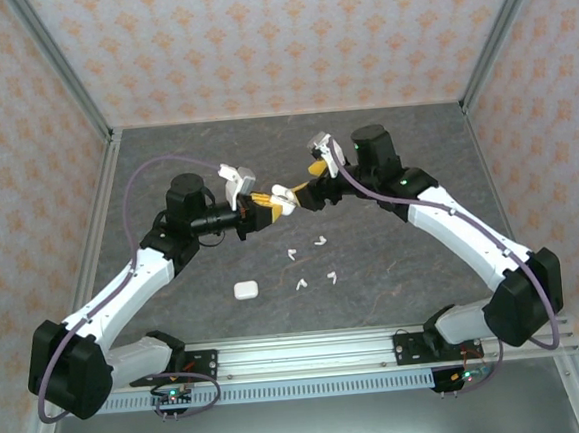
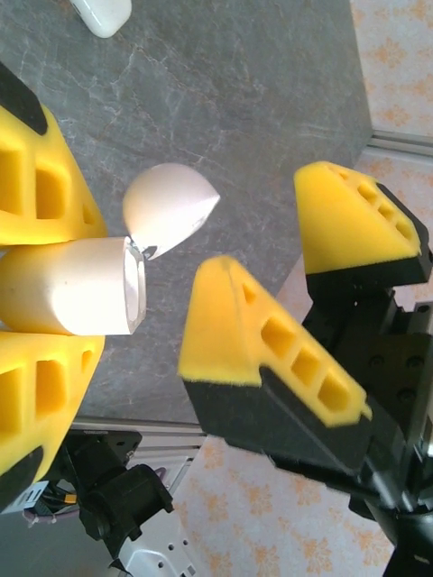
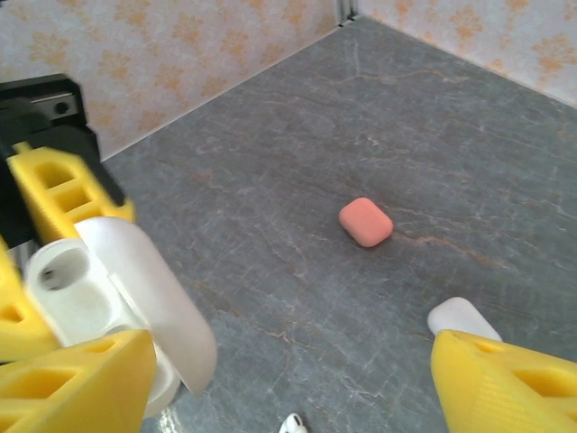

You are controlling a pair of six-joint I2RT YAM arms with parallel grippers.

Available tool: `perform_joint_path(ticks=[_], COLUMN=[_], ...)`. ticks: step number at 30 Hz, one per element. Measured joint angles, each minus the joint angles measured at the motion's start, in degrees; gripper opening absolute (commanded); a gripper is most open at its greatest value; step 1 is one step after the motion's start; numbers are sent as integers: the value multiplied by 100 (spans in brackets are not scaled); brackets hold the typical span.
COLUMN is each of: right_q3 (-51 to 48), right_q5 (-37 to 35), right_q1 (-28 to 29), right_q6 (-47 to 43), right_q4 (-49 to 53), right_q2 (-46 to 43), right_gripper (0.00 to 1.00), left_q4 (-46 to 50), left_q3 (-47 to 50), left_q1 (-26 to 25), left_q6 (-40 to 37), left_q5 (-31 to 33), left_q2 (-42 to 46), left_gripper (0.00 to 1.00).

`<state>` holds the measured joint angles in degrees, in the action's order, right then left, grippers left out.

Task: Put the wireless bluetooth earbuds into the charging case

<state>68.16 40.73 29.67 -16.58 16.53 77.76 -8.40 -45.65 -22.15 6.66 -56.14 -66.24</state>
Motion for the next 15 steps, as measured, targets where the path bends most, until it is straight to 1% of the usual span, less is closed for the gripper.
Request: perform_joint_path(ticks=[5, 10, 15], right_q3=[-2, -127, -417], right_q5=[98, 140, -17], right_q1=[-42, -208, -249], right_q6=[59, 243, 522], right_q4=[20, 20, 42], right_q2=[-28, -402, -636], right_gripper=[79, 71, 63], left_q4=[0, -9, -48], left_q3=[2, 118, 350], left_q1=[0, 0, 0], left_q6=[-76, -85, -197], left_q5=[0, 13, 68], left_q2=[46, 118, 433], left_gripper=[5, 3, 1])
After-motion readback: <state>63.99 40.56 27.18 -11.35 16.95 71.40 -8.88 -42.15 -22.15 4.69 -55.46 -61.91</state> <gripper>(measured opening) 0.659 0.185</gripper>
